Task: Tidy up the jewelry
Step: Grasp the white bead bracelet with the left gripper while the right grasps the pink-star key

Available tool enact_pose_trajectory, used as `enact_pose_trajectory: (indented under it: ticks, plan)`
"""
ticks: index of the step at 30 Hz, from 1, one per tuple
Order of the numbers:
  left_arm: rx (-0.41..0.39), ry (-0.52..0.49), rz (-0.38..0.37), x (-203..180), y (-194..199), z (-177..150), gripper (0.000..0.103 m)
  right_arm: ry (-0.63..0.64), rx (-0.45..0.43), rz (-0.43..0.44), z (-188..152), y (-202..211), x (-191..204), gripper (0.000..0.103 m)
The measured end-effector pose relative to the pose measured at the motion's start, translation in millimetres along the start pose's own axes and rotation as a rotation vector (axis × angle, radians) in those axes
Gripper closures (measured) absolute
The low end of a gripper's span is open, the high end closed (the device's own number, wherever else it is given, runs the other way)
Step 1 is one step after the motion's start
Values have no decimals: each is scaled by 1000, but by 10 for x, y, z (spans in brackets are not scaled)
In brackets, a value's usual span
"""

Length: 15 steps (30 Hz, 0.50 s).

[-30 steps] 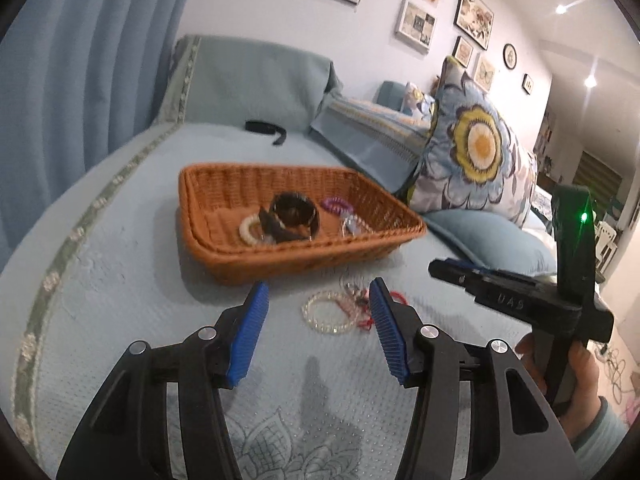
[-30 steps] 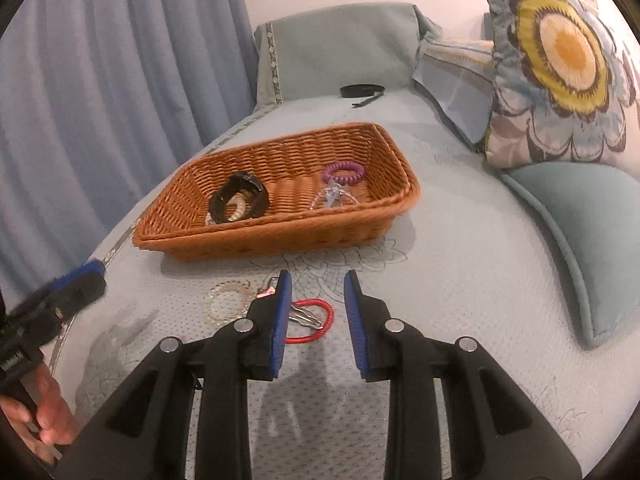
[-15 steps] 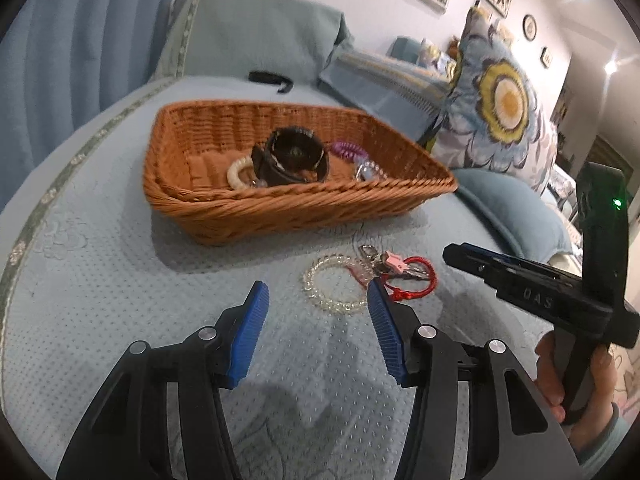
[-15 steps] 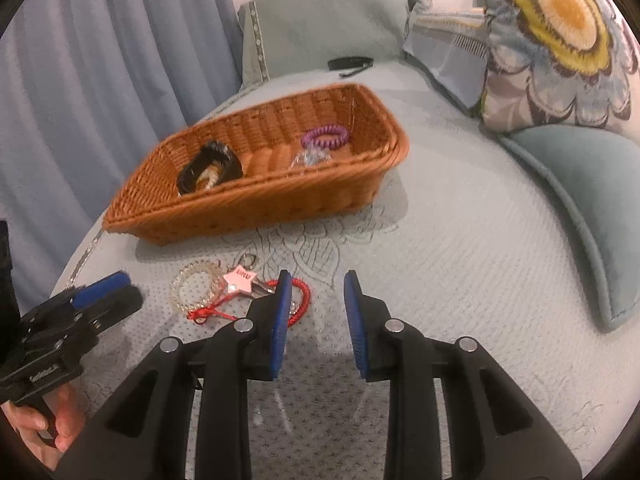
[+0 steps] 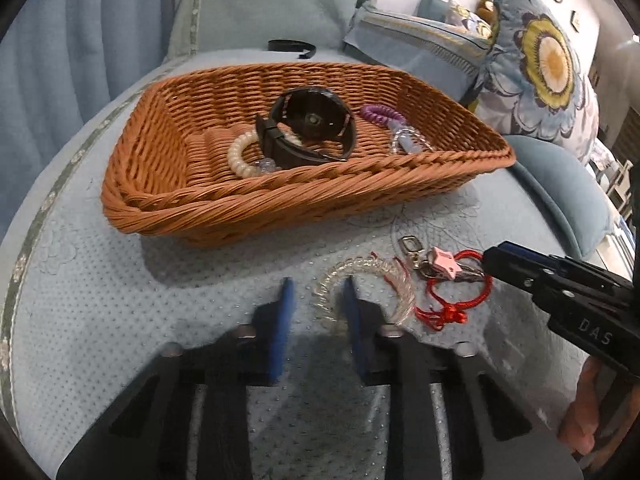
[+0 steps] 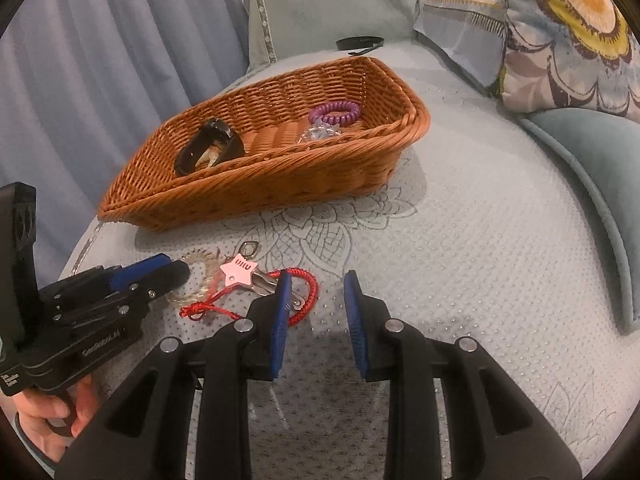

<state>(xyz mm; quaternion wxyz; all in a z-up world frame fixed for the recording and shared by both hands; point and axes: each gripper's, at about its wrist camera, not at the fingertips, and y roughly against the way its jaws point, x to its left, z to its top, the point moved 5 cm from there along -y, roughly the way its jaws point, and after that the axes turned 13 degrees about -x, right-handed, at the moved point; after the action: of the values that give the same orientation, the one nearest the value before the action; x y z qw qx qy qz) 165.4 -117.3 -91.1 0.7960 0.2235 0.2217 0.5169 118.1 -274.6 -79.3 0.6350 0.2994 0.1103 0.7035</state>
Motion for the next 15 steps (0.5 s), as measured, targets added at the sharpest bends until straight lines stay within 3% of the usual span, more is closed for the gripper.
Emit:
enact_pose_trajectory:
  ticks: [7, 15]
  plan:
    - [0, -2, -11, 66, 97, -42, 95, 87, -15, 73, 14, 52, 224, 79]
    - [-1, -28, 1, 296, 484, -284, 95, 148, 50, 111, -45, -81, 357, 79]
